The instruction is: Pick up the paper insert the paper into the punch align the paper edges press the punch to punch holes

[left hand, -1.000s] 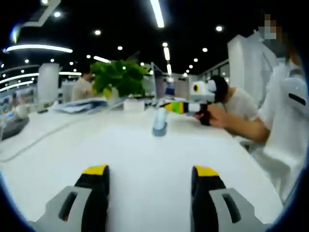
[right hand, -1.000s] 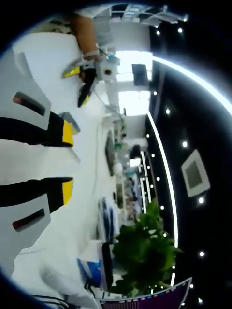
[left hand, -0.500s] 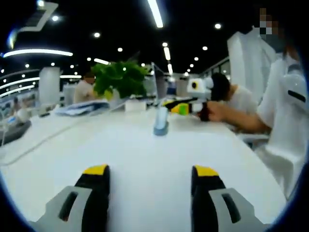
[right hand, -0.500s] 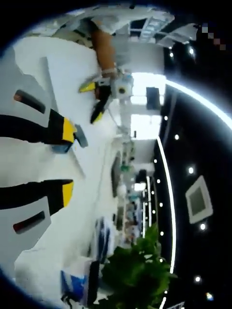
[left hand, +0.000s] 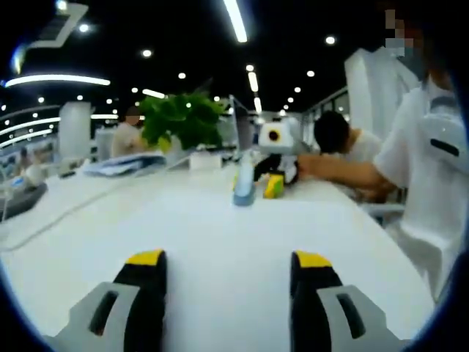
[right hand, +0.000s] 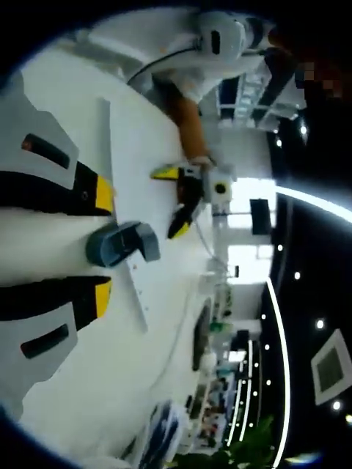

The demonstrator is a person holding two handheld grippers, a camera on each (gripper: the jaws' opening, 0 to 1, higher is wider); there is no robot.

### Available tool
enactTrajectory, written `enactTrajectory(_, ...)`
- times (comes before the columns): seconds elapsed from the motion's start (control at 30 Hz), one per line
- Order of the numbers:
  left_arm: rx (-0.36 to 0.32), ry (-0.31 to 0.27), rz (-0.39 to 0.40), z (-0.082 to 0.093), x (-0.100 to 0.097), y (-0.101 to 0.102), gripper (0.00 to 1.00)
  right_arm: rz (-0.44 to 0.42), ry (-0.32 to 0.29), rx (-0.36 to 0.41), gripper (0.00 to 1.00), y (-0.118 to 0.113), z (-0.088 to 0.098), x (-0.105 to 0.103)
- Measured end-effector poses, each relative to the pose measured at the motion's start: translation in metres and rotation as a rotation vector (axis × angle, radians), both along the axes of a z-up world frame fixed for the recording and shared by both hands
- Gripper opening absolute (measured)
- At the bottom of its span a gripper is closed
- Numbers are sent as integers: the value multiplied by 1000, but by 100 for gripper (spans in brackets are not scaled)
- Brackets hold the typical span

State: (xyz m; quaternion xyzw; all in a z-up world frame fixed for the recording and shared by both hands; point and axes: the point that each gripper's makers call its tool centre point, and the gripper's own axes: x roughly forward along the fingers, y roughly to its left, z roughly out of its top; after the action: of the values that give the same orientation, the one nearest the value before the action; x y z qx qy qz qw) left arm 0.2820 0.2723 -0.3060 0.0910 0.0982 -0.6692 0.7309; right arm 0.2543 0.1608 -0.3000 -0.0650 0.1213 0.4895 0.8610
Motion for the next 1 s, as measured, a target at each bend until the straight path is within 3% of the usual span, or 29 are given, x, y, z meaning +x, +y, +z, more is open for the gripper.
enactTrajectory(0.27,1,0,-4,1,-2,0,69,76,35,-7,24,2,-5,1)
enactTrajectory(0.43,0,0,-7,1,-3,0,69,93,-1,-25,23,2,-4,-2)
enactTrajectory(0.7,2,0,3,1,-4,-1,69,100,20,-5,23,1,-2,-9)
enactTrajectory(1.0,1,1,7,0,-4,-1,69,136,-9,-35,23,4,-5,-18)
